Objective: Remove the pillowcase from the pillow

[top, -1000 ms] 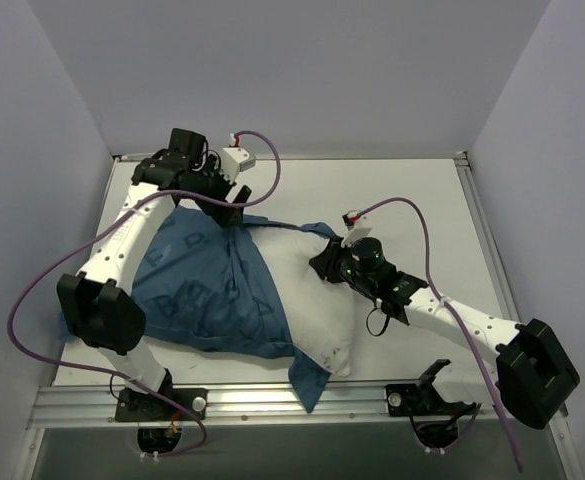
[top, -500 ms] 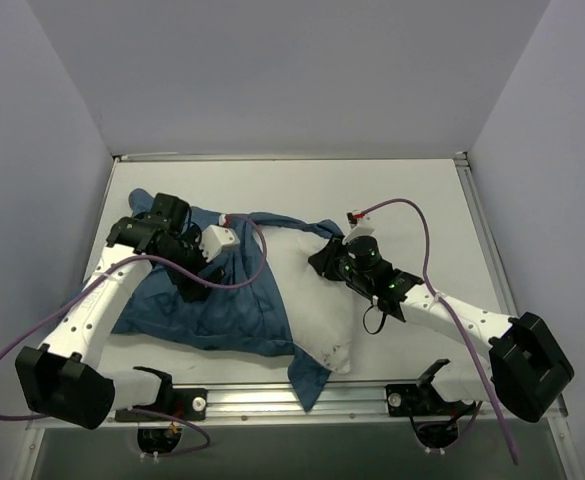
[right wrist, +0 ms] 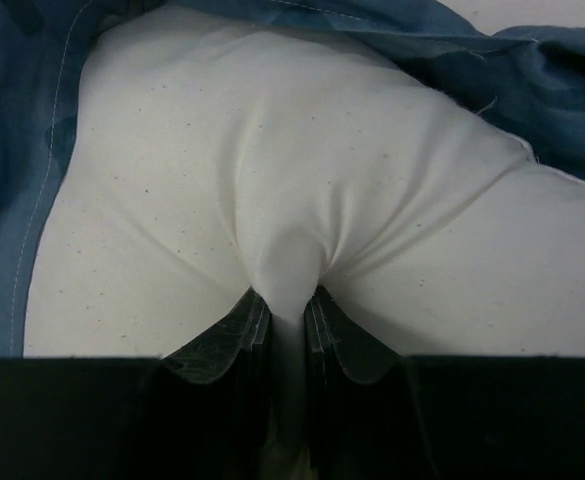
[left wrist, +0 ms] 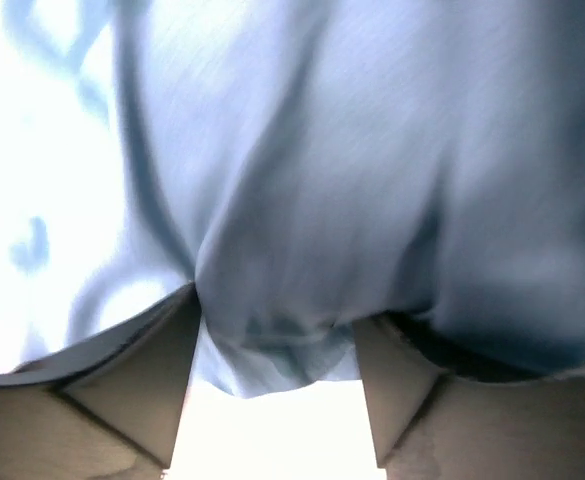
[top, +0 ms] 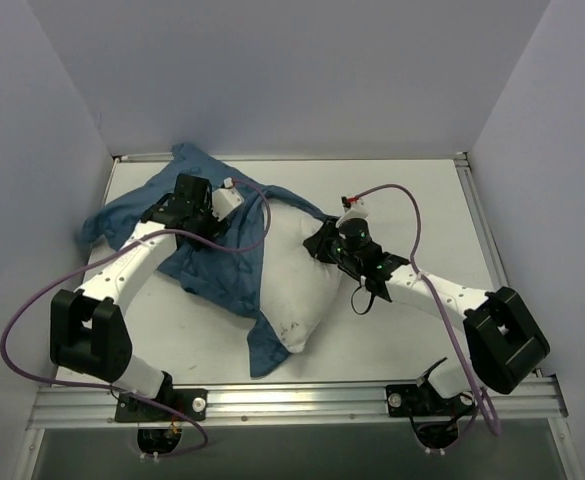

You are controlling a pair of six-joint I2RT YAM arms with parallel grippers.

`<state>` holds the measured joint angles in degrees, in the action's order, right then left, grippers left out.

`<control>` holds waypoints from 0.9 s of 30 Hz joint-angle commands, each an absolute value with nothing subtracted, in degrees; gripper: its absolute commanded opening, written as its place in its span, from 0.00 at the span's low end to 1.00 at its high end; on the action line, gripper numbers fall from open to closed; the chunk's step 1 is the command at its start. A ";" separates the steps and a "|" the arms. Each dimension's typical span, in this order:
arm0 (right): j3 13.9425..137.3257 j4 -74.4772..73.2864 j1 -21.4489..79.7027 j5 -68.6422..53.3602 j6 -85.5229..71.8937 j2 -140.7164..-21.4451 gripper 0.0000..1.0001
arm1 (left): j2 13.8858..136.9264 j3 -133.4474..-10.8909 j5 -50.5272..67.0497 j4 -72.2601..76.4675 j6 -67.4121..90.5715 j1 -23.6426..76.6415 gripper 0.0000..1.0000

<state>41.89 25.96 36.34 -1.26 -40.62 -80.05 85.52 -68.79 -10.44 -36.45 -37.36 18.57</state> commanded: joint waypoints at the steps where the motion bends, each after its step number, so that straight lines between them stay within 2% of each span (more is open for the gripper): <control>1: 44.99 19.78 34.54 1.32 -36.92 -84.45 0.00 | 86.49 -76.53 -13.91 -28.99 -33.93 17.40 0.71; 2: 45.96 20.04 34.54 0.97 -36.91 -85.77 0.00 | 85.44 -76.90 -10.75 -32.05 -33.40 17.40 0.83; 4: 46.32 20.56 34.45 0.62 -37.18 -86.66 0.00 | 80.11 -76.64 0.83 -35.14 -32.79 17.14 0.94; 5: 46.23 21.26 34.37 0.53 -37.61 -87.18 0.00 | 78.15 -76.64 6.53 -39.85 -33.13 16.88 0.95; 6: 46.06 21.62 34.37 0.61 -37.97 -87.27 0.00 | 75.00 -76.99 17.73 -43.21 -34.09 16.00 0.95; 9: 45.00 23.29 34.28 -1.32 -39.20 -87.36 0.00 | 71.82 -78.23 32.38 -57.01 -37.87 15.12 0.96; 11: 44.74 23.99 34.28 -1.58 -39.81 -87.45 0.00 | 70.76 -74.39 32.70 -60.64 -38.33 16.17 0.96; 14: 44.65 24.17 34.28 -1.85 -39.99 -87.63 0.00 | 70.92 -68.32 24.19 -57.93 -34.55 20.29 0.97; 17: 44.56 24.61 34.28 -1.76 -40.08 -87.89 0.00 | 73.56 -65.31 23.46 -55.03 -30.86 24.95 0.97; 21: 44.30 24.87 34.28 -1.67 -40.52 -88.07 0.00 | 77.86 -65.91 22.78 -51.86 -27.52 27.95 0.96; 27: 43.33 25.22 34.36 -1.41 -40.78 -88.07 0.00 | 80.33 -67.41 10.64 -45.45 -20.84 28.21 0.94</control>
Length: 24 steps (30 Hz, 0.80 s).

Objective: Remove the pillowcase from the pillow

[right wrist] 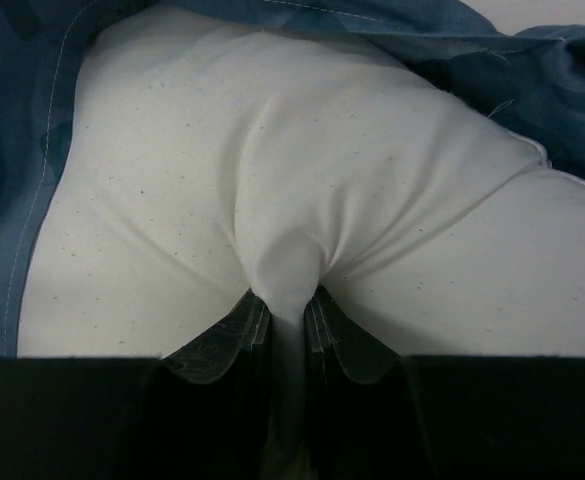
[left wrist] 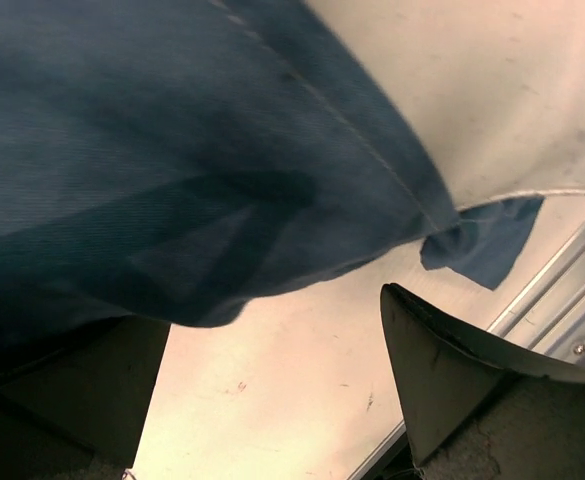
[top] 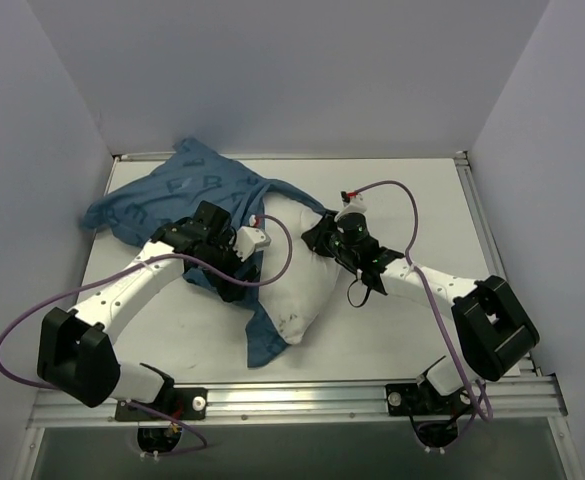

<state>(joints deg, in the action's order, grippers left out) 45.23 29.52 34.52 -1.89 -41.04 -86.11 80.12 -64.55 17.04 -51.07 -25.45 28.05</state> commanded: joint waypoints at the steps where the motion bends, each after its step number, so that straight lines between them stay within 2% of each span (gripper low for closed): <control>1: 43.24 25.14 34.28 -1.23 -40.69 -88.15 0.00 | 80.42 -67.76 10.72 -45.44 -19.87 28.21 0.94; 4: 43.33 25.05 34.19 -1.06 -40.61 -88.42 0.00 | 80.77 -69.07 10.99 -44.47 -17.33 28.21 0.95; 5: 43.33 25.14 34.19 -1.05 -40.61 -88.50 0.00 | 81.29 -69.43 10.46 -44.21 -16.71 28.13 0.98; 8: 43.42 25.14 34.19 -0.97 -40.69 -88.77 0.00 | 82.70 -71.36 12.38 -44.30 -15.21 27.95 0.76; 10: 43.50 24.87 34.19 -1.05 -40.69 -88.68 0.00 | 83.93 -72.15 17.54 -45.08 -14.94 27.69 0.75; 11: 43.59 24.79 34.19 -0.97 -40.69 -88.68 0.00 | 84.20 -72.77 19.58 -45.44 -15.29 27.69 0.76; 12: 43.68 24.61 34.10 -0.97 -40.52 -88.59 0.00 | 84.29 -72.95 21.34 -45.79 -15.73 27.77 0.84; 15: 43.77 23.82 34.10 -0.79 -40.08 -88.16 0.00 | 82.37 -72.25 28.55 -46.49 -18.36 28.04 0.94; 19: 43.33 23.73 34.10 -0.62 -39.99 -88.07 0.00 | 81.03 -70.49 27.96 -44.57 -17.94 28.39 0.94; 21: 43.24 23.82 34.01 -0.53 -39.99 -88.24 0.00 | 82.52 -71.01 23.57 -43.42 -16.79 28.30 0.82; 22: 43.24 23.82 34.01 -0.61 -39.99 -88.33 0.00 | 83.31 -71.36 22.51 -43.42 -16.18 28.04 0.66; 24: 43.24 23.82 33.93 -0.70 -39.90 -88.24 0.00 | 84.90 -72.24 21.27 -43.68 -15.82 27.86 0.49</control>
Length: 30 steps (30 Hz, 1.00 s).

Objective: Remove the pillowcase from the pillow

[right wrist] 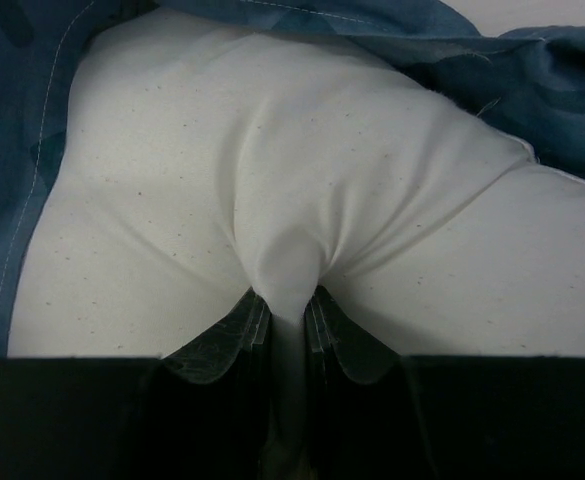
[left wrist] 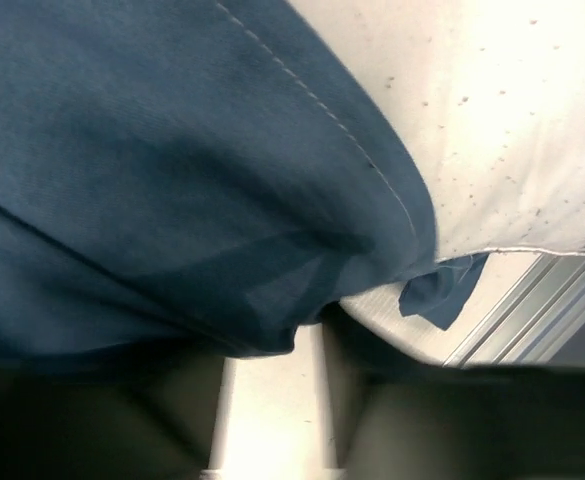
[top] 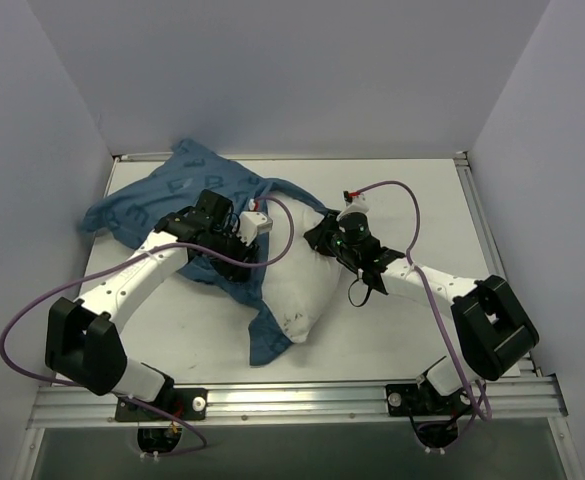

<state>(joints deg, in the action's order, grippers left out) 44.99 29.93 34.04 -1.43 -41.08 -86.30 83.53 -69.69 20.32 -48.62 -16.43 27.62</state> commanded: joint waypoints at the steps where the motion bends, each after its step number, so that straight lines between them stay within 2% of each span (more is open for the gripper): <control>1: 43.16 23.82 33.66 -0.79 -39.82 -88.24 0.00 | 85.34 -72.77 21.01 -43.68 -15.82 27.86 0.35; 3: 42.89 23.73 33.31 -0.88 -39.73 -87.81 0.00 | 85.61 -72.77 19.69 -43.33 -15.65 27.69 0.13; 4: 42.72 23.73 32.96 -0.88 -39.64 -87.63 0.00 | 85.61 -72.51 19.17 -43.16 -15.56 27.51 0.05; 5: 42.54 23.64 32.70 -0.97 -39.46 -87.37 0.00 | 85.26 -72.34 18.64 -43.15 -15.56 26.81 0.02; 9: 42.45 21.72 29.81 -1.93 -37.71 -85.26 0.00 | 82.36 -70.67 14.61 -43.68 -17.21 22.78 0.02; 16: 45.61 17.24 17.59 -7.12 -30.68 -83.14 0.00 | 76.91 -65.75 8.79 -43.24 -24.69 16.52 0.02; 21: 54.64 8.74 21.51 -10.72 -18.85 -84.11 0.00 | 78.05 -67.14 14.24 -43.60 -22.60 18.89 0.02; 23: 57.47 4.33 25.64 -5.57 -14.78 -82.28 0.00 | 78.57 -67.85 13.36 -42.11 -21.71 20.65 0.02; 24: 58.44 1.09 29.49 -2.41 -13.11 -81.57 0.03 | 78.75 -68.55 13.27 -41.58 -21.01 20.92 0.02; 25: 59.93 0.18 30.49 2.06 -11.18 -80.87 0.10 | 79.45 -69.08 13.10 -41.22 -20.66 21.27 0.02; 26: 60.64 -2.17 30.93 2.72 -10.99 -79.47 0.19 | 79.80 -69.69 12.49 -40.70 -20.22 21.36 0.02; 27: 61.25 -4.72 31.29 2.38 -10.73 -78.76 0.39 | 80.15 -70.22 12.39 -40.69 -19.61 21.53 0.02; 30: 64.15 -8.77 34.00 4.91 -8.97 -75.42 0.61 | 80.68 -71.89 12.22 -40.69 -19.16 21.97 0.02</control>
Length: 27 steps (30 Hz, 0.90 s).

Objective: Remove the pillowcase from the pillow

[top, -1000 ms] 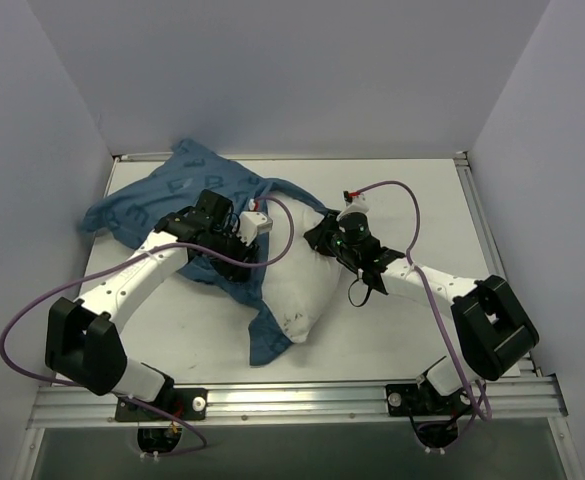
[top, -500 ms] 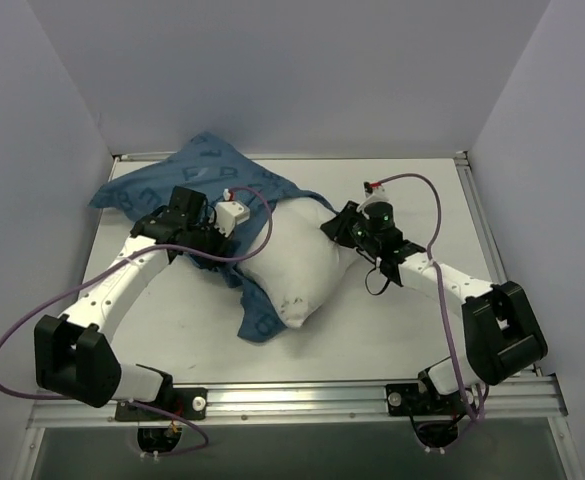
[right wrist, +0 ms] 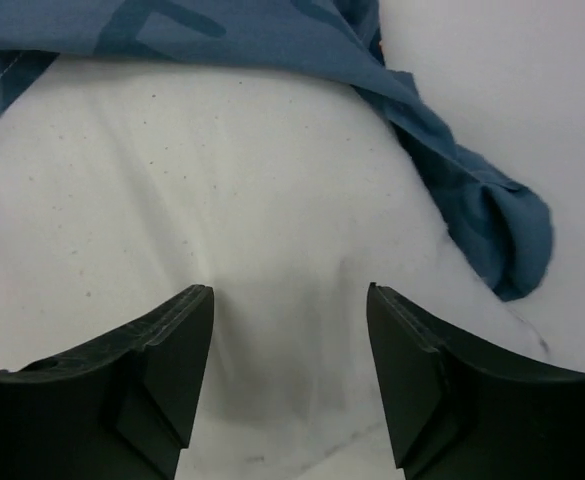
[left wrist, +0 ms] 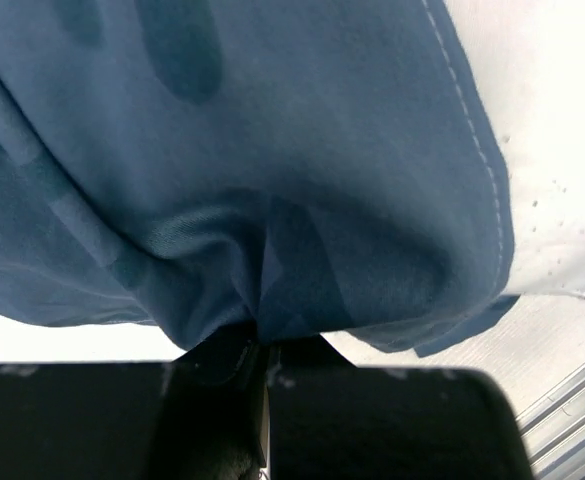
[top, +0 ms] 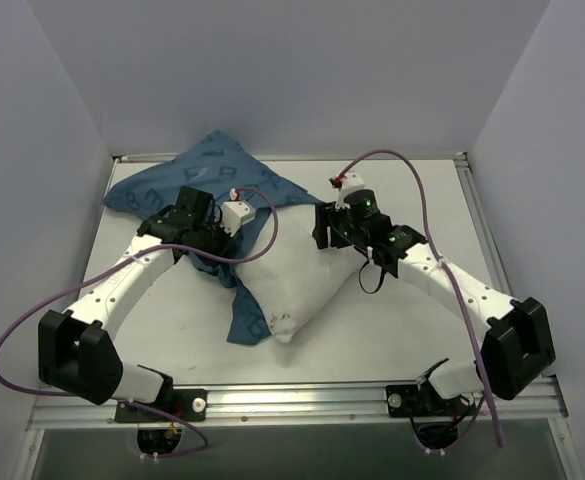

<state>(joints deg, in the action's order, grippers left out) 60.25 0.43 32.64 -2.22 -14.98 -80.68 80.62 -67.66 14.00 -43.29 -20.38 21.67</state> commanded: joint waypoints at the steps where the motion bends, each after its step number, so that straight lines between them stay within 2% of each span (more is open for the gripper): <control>1: 64.68 -9.22 38.10 6.75 -8.18 -74.45 0.64 | 80.60 -72.16 12.22 -40.69 -19.16 22.06 0.02; 3: 65.21 -9.23 43.83 12.99 -5.90 -72.25 0.69 | 80.25 -72.25 11.69 -40.43 -19.07 22.24 0.02; 7: 62.85 -6.07 62.16 24.58 -2.99 -70.93 0.85 | 79.37 -72.51 11.95 -40.69 -18.81 21.80 0.02; 12: 58.01 4.82 76.62 38.99 5.16 -72.94 0.90 | 78.75 -71.72 13.53 -40.61 -18.72 20.48 0.02; 17: 64.15 3.80 80.07 42.62 10.45 -85.04 0.94 | 79.19 -71.89 14.24 -40.60 -18.46 20.04 0.02; 19: 67.13 2.38 81.29 47.60 11.68 -90.93 0.95 | 79.10 -72.33 14.41 -40.95 -18.37 19.86 0.02; 25: 72.33 -1.83 82.79 52.73 12.13 -101.58 0.97 | 79.54 -72.42 14.76 -40.96 -18.54 19.51 0.02; 27: 74.70 -3.68 82.71 57.99 12.13 -104.22 1.00 | 79.72 -72.60 15.12 -40.96 -18.37 19.51 0.02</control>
<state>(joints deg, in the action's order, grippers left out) 70.15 -0.08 82.24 47.88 10.98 -102.32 80.88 -69.36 14.20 -43.40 -18.57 20.18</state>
